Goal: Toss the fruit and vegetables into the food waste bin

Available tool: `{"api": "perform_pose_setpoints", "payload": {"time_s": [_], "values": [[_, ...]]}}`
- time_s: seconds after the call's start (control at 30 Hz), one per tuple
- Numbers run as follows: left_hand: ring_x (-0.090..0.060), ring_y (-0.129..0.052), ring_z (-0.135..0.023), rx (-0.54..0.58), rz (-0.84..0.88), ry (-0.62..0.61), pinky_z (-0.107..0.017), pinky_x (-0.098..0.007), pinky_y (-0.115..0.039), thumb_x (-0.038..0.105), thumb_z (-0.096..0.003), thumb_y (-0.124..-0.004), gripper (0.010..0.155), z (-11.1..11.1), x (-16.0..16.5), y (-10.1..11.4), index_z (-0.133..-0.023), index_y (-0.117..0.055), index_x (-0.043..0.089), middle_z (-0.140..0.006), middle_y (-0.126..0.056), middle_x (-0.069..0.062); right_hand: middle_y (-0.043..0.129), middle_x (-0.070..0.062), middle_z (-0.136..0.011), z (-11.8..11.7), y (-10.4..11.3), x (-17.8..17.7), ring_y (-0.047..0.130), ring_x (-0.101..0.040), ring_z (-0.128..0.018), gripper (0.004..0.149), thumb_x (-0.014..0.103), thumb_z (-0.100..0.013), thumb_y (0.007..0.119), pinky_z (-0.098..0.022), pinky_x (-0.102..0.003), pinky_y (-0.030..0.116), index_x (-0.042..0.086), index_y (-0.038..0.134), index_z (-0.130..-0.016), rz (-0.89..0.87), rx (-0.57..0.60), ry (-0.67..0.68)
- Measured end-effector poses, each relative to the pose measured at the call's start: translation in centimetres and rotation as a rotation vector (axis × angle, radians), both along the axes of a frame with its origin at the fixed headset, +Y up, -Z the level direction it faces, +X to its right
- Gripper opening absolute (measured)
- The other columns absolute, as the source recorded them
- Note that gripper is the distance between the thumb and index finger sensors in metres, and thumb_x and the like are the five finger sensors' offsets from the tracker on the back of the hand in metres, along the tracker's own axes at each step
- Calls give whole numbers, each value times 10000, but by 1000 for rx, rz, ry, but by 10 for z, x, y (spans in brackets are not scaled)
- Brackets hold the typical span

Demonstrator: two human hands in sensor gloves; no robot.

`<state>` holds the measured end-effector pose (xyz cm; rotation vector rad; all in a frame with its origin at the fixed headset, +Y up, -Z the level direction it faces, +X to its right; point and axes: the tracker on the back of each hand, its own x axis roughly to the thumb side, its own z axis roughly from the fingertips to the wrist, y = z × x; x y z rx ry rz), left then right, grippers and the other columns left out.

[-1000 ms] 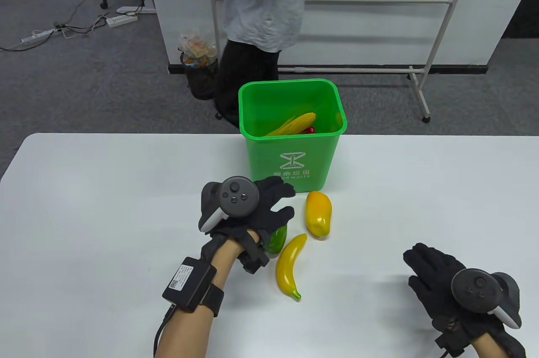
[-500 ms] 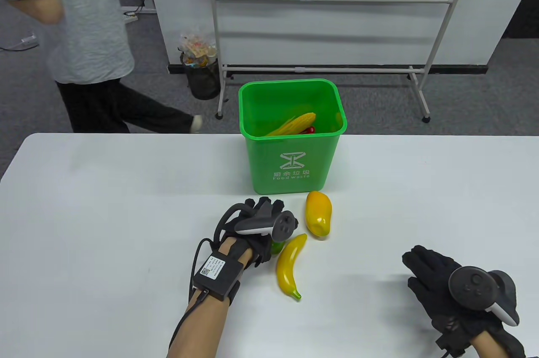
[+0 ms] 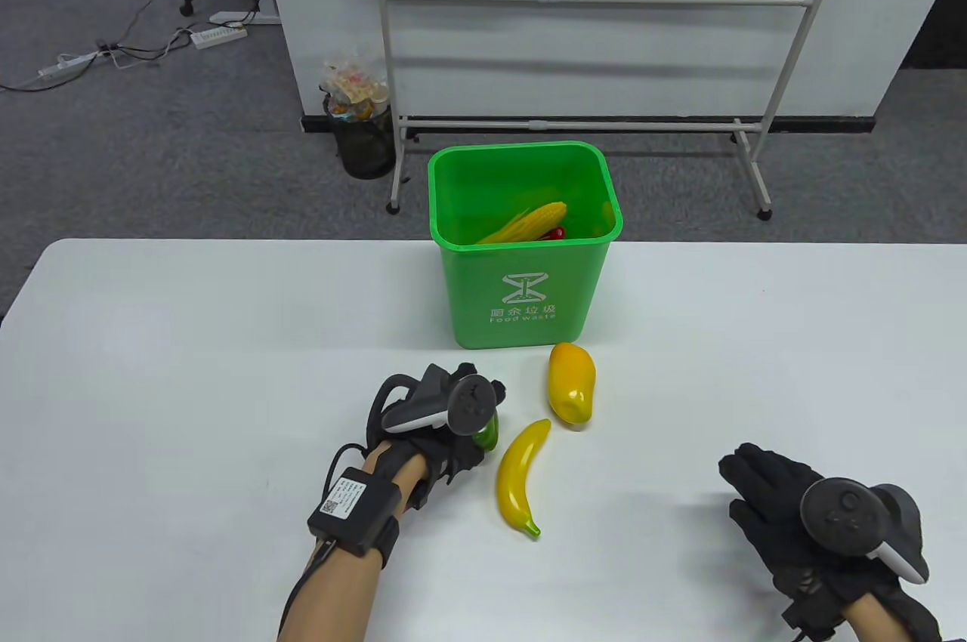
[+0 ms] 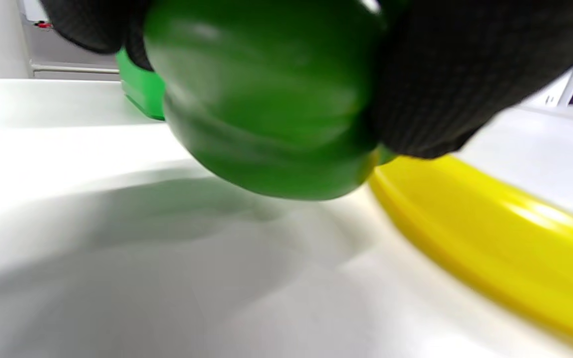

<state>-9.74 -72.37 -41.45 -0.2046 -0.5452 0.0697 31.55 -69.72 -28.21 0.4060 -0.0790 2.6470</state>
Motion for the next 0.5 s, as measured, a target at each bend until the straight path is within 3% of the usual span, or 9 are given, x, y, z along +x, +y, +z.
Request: {"api": "perform_pose_setpoints", "payload": {"time_s": [0.17,0.3,0.43,0.5], "values": [[-543,-813,-837,-193,284,33,-589,-630,-726,605,-382,-854,898,29,-25,-5,-1069,-436,207,-1063,-504,-359,619,-152,-1080,0,0,0,678,-459,-1005,646,437,-435,733,-704,-711,503,150,675,-1010,2,2,3],[-521,-886,-754,-389,639,32,-525,-588,-790,672,-407,-780,900,62,-37,-18,-1068,-449,157,-1013,-574,-393,620,-153,-1080,1,0,-1,681,-458,-1004,646,438,-435,733,-703,-711,504,149,677,-1009,3,6,8],[-505,-928,-703,-707,930,-16,-492,-563,-823,708,-431,-717,906,94,-23,-36,-1071,-448,126,-987,-604,-416,627,-152,-1077,0,-1,-3,688,-457,-1001,646,438,-434,733,-701,-710,509,146,679,-1008,5,10,14],[-491,-933,-704,-861,1083,-120,-496,-551,-828,721,-445,-690,908,105,-1,-36,-1076,-433,121,-1003,-601,-385,625,-152,-1077,-1,-2,-4,686,-457,-1001,646,439,-434,732,-702,-709,509,147,678,-1008,8,4,13]]}}
